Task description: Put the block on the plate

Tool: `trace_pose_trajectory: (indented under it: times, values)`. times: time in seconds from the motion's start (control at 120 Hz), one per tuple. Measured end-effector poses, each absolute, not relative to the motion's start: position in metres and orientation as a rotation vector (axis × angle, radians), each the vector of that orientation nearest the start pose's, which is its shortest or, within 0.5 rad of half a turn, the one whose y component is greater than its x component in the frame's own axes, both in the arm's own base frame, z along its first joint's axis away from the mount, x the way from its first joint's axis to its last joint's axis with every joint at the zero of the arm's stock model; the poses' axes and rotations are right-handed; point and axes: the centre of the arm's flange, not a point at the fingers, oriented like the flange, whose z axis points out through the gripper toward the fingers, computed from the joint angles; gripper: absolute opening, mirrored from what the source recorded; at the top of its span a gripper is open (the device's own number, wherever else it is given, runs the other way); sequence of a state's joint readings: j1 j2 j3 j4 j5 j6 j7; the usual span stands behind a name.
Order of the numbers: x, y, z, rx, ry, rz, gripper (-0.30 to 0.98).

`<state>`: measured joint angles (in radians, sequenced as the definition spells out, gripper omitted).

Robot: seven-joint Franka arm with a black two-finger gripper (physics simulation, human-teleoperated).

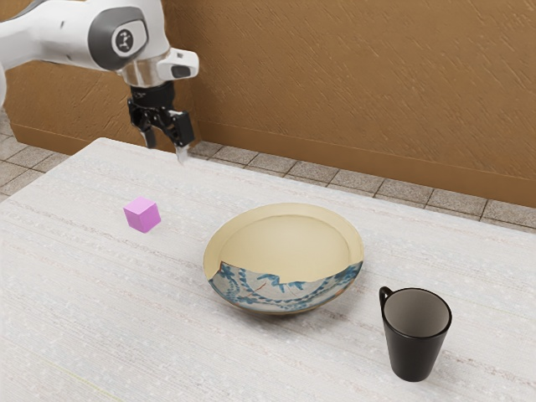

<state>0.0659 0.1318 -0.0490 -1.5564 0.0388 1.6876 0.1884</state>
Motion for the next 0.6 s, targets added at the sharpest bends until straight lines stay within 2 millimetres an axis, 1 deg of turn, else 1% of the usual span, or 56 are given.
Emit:
trace_pose_trajectory:
  times: [0.075,0.142,0.2,0.275,0.375,0.442,0.508,0.6]
  values:
    - [0.602,0.019,0.563,-3.098,0.275,0.017,0.69]
    - [0.608,0.028,0.549,-3.102,0.259,0.049,0.69]
    - [0.618,0.047,0.522,-3.111,0.22,0.089,0.69]
    - [0.632,0.081,0.483,-3.127,0.155,0.117,0.69]
    - [0.65,0.111,0.43,-3.144,0.129,0.116,0.69]
    - [0.659,0.132,0.399,-3.154,0.123,0.087,0.69]
    - [0.666,0.154,0.374,-3.16,0.111,0.047,0.69]
    - [0.669,0.19,0.349,-3.156,0.08,-0.02,0.69]
